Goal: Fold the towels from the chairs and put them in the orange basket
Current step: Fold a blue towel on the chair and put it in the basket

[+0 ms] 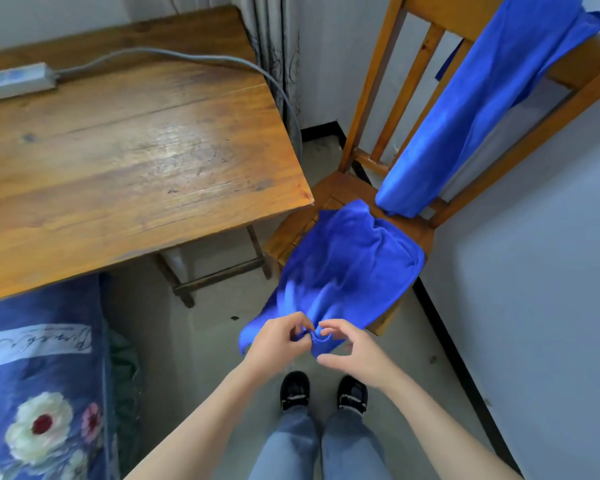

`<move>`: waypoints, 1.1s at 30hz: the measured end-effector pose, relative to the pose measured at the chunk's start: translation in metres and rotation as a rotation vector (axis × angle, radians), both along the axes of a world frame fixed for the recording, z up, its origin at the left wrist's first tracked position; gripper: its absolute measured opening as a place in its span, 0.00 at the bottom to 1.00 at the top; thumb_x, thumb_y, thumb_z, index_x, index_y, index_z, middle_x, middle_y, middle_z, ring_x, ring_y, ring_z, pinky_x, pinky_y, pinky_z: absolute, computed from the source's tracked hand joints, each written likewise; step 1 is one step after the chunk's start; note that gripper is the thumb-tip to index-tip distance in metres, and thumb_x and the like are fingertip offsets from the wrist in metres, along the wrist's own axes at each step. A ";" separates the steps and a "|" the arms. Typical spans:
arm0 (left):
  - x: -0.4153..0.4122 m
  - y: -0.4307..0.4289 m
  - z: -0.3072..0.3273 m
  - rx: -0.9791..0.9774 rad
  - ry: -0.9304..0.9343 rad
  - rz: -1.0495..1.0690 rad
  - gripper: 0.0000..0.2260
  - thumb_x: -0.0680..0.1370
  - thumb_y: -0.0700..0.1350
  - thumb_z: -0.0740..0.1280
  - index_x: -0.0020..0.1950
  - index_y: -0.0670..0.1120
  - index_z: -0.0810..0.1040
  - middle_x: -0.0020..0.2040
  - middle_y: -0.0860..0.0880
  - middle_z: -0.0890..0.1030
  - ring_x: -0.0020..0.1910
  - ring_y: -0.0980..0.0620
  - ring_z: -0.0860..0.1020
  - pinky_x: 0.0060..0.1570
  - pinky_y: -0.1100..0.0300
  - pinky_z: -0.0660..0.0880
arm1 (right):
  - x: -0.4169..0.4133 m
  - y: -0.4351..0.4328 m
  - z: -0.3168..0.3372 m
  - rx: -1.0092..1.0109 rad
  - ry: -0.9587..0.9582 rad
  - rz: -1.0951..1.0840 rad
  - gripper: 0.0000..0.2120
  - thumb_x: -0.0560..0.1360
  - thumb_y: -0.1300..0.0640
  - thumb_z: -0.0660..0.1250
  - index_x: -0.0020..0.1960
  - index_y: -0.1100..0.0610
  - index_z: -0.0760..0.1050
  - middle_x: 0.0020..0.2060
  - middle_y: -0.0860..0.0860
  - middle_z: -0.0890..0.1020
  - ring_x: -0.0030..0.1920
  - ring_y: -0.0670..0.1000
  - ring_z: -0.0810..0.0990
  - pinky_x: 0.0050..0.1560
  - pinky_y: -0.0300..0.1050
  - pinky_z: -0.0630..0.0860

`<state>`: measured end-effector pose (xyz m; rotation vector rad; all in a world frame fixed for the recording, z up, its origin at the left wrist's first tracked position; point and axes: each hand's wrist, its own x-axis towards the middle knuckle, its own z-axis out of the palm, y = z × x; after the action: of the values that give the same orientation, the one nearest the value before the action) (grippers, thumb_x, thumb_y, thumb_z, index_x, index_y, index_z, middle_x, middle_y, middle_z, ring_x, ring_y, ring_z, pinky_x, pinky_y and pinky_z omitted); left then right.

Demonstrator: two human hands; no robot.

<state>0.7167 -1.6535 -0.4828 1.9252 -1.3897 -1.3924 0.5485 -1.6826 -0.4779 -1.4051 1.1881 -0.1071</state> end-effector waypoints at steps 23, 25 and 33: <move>0.005 0.026 0.000 0.053 -0.023 0.233 0.12 0.65 0.37 0.64 0.31 0.52 0.65 0.27 0.54 0.71 0.31 0.51 0.67 0.33 0.58 0.65 | -0.052 -0.018 0.090 -0.193 -0.361 -0.665 0.17 0.59 0.38 0.75 0.32 0.51 0.77 0.29 0.45 0.76 0.35 0.43 0.72 0.40 0.37 0.69; 0.018 0.028 -0.002 0.070 -0.048 0.235 0.12 0.67 0.35 0.64 0.32 0.50 0.67 0.29 0.54 0.73 0.33 0.50 0.68 0.35 0.58 0.64 | -0.066 -0.022 0.094 -0.208 -0.357 -0.734 0.20 0.58 0.35 0.73 0.33 0.51 0.77 0.29 0.45 0.77 0.35 0.44 0.72 0.40 0.36 0.71; 0.071 0.040 0.006 0.026 -0.184 0.330 0.14 0.69 0.32 0.65 0.34 0.51 0.71 0.32 0.49 0.77 0.32 0.46 0.76 0.34 0.58 0.73 | -0.081 -0.012 0.067 -0.112 -0.180 -0.701 0.08 0.75 0.61 0.64 0.38 0.59 0.72 0.35 0.56 0.72 0.40 0.54 0.67 0.40 0.45 0.64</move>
<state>0.7872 -1.6132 -0.4768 2.2247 -1.0666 -1.1064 0.4677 -1.6942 -0.4109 -0.9897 1.4889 -0.7829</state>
